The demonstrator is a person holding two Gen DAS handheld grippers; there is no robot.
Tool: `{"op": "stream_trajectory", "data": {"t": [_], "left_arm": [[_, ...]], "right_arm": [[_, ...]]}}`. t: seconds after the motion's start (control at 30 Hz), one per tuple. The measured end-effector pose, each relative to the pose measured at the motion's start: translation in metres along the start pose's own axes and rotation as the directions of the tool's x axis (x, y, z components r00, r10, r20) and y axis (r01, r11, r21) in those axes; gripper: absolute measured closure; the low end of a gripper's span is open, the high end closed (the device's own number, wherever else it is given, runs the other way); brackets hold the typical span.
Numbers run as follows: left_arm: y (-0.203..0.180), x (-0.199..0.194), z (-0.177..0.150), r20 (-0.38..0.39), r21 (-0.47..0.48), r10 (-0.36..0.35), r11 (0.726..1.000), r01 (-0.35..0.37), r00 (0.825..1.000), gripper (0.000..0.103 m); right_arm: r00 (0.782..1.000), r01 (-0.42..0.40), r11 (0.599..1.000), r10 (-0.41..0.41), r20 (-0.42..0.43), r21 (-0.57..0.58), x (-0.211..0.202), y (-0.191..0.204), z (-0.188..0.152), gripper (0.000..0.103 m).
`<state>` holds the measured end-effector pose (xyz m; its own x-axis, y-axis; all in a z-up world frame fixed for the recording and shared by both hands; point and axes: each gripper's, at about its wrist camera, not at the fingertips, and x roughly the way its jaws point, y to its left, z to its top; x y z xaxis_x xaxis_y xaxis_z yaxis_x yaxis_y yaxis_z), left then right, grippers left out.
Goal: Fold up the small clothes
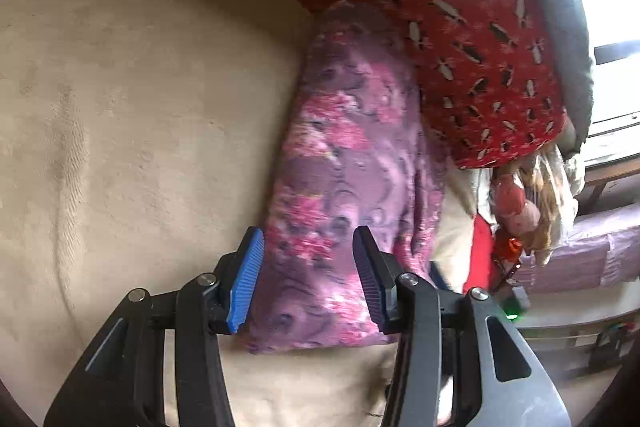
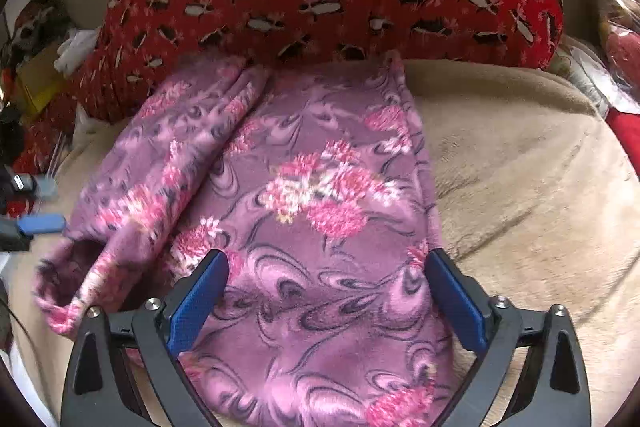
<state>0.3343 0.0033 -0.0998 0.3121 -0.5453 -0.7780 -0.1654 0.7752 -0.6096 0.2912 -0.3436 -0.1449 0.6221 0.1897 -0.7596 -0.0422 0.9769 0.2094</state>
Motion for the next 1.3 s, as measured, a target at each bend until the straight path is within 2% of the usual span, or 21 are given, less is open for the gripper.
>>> {"op": "stream_trajectory", "data": {"t": [0.13, 0.23, 0.3, 0.37, 0.43, 0.47, 0.5, 0.53, 0.6, 0.67, 0.73, 0.8, 0.93, 0.97, 1.03, 1.07, 1.13, 1.17, 1.2, 1.27, 1.3], "left_arm": [[0.008, 0.016, 0.004, -0.03, -0.039, -0.042, 0.998, 0.041, 0.999, 0.058], [0.006, 0.024, 0.003, -0.041, -0.031, -0.051, 0.998, 0.05, 0.998, 0.058], [0.006, 0.025, 0.003, -0.039, -0.027, -0.049, 0.999, 0.048, 0.998, 0.052], [0.008, 0.026, 0.002, -0.041, -0.03, -0.062, 0.998, 0.061, 0.997, 0.052], [0.009, 0.026, 0.004, -0.045, -0.029, -0.063, 0.998, 0.062, 0.997, 0.052], [0.009, 0.024, 0.004, -0.042, -0.028, -0.061, 0.998, 0.06, 0.997, 0.052], [0.008, 0.021, 0.004, -0.032, -0.023, -0.056, 0.998, 0.055, 0.998, 0.052], [0.005, 0.017, 0.004, -0.016, -0.011, -0.053, 0.999, 0.053, 0.998, 0.052], [0.001, 0.013, 0.002, 0.005, 0.003, -0.05, 0.999, 0.05, 0.999, 0.052], [-0.007, 0.014, -0.001, 0.013, 0.017, -0.045, 0.999, 0.045, 0.999, 0.051], [-0.016, 0.023, -0.005, -0.004, 0.03, -0.04, 0.999, 0.04, 0.999, 0.045], [-0.027, 0.035, -0.01, -0.021, 0.055, -0.015, 0.998, 0.016, 1.0, 0.045], [-0.05, 0.071, -0.033, -0.049, 0.167, 0.144, 0.977, -0.134, 0.988, 0.044], [-0.055, 0.072, -0.037, -0.023, 0.193, 0.173, 0.967, -0.165, 0.985, 0.043], [-0.061, 0.069, -0.041, 0.003, 0.227, 0.201, 0.954, -0.196, 0.98, 0.043], [-0.061, 0.068, -0.041, -0.002, 0.226, 0.201, 0.954, -0.196, 0.98, 0.044], [-0.055, 0.064, -0.041, -0.025, 0.208, 0.183, 0.963, -0.174, 0.983, 0.044], [-0.053, 0.063, -0.043, -0.03, 0.202, 0.18, 0.965, -0.17, 0.983, 0.044], [-0.051, 0.063, -0.045, -0.033, 0.197, 0.177, 0.966, -0.167, 0.984, 0.044], [-0.048, 0.059, -0.051, -0.032, 0.185, 0.178, 0.968, -0.169, 0.983, 0.044], [-0.049, 0.057, -0.053, -0.028, 0.181, 0.181, 0.968, -0.174, 0.983, 0.044]], "right_arm": [[0.991, -0.123, 0.982, 0.114, 0.067, 0.147, -0.019, -0.007, 0.033, 0.003], [0.972, -0.229, 0.951, 0.236, -0.009, 0.208, 0.003, 0.005, 0.054, 0.005], [0.964, -0.244, 0.946, 0.26, -0.05, 0.215, 0.024, 0.019, 0.06, 0.005], [0.962, -0.244, 0.951, 0.262, -0.08, 0.189, 0.043, 0.039, 0.063, 0.01], [0.951, -0.281, 0.951, 0.294, -0.091, 0.129, 0.05, 0.057, 0.061, 0.044], [0.946, -0.295, 0.952, 0.303, -0.12, 0.079, 0.052, 0.067, 0.06, 0.085], [0.944, -0.301, 0.954, 0.3, -0.138, 0.014, 0.05, 0.078, 0.06, 0.092], [0.952, -0.29, 0.956, 0.284, -0.11, -0.039, 0.04, 0.083, 0.06, 0.093], [0.947, -0.321, 0.944, 0.319, -0.037, -0.082, 0.013, 0.078, 0.061, 0.094], [0.944, -0.329, 0.942, 0.331, 0.013, -0.07, -0.006, 0.064, 0.063, 0.094], [0.955, -0.288, 0.955, 0.292, 0.054, -0.071, -0.021, 0.043, 0.059, 0.094], [0.967, -0.245, 0.969, 0.247, 0.058, -0.038, -0.023, 0.017, 0.053, 0.094], [0.991, -0.13, 0.989, 0.131, -0.008, 0.064, 0.0, -0.034, 0.028, 0.094], [0.989, -0.141, 0.986, 0.145, -0.035, 0.088, 0.009, -0.044, 0.022, 0.094], [0.983, -0.181, 0.975, 0.184, -0.01, 0.125, 0.004, -0.051, 0.018, 0.092], [0.978, -0.206, 0.966, 0.21, -0.009, 0.156, 0.001, -0.053, 0.018, 0.086], [0.964, -0.259, 0.935, 0.265, 0.007, 0.244, -0.008, -0.064, 0.013, 0.081], [0.951, -0.3, 0.909, 0.308, 0.019, 0.287, -0.011, -0.071, 0.008, 0.069], [0.941, -0.327, 0.889, 0.337, 0.025, 0.32, -0.011, -0.073, 0.002, 0.064], [0.936, -0.336, 0.876, 0.35, 0.022, 0.345, -0.015, -0.076, -0.01, 0.067], [0.938, -0.331, 0.886, 0.345, 0.013, 0.325, -0.017, -0.072, -0.011, 0.086]]}}
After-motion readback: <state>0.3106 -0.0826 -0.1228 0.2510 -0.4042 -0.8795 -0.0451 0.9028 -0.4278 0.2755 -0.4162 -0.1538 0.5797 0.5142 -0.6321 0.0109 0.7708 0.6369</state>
